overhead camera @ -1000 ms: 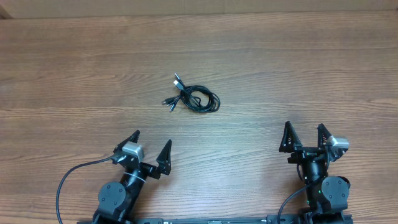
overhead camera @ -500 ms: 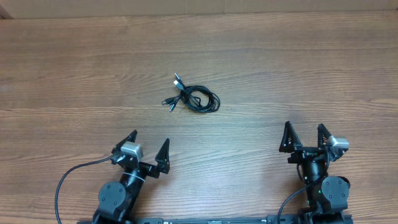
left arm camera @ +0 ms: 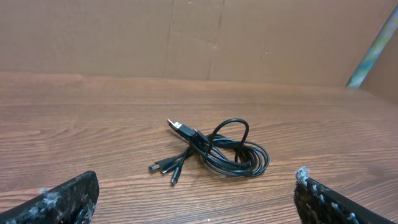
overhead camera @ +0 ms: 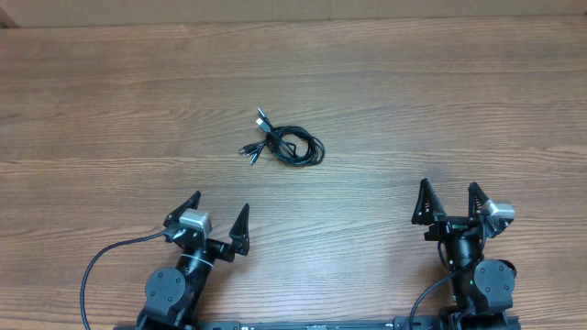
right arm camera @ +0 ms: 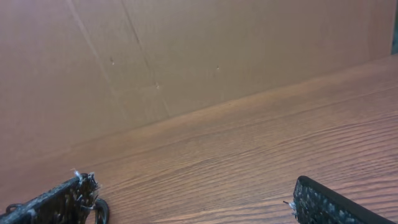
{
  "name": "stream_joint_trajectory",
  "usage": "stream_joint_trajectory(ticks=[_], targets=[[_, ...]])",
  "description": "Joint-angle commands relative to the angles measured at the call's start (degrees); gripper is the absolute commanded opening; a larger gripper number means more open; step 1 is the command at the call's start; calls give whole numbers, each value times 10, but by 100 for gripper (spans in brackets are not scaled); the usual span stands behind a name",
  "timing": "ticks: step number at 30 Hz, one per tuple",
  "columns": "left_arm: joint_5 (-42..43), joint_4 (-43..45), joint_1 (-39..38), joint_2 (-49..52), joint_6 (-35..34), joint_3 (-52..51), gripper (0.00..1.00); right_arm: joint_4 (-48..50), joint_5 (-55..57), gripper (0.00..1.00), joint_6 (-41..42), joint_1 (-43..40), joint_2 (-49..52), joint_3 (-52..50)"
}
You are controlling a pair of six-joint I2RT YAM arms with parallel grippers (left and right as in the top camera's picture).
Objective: Untangle cables
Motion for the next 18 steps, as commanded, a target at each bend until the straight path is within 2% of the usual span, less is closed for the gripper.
stream_joint_trajectory(ticks=[1,8,18], targets=[[-8,1,1,-5,17,-2,100,2,-1,100,-4,2,-4,-5],[-7,-7,1,-5,14,5,99,2,-1,100,-4,2,-4,-5],[-8,-121,1,-5,19,97,99,2,-1,100,-4,2,-4,-5]])
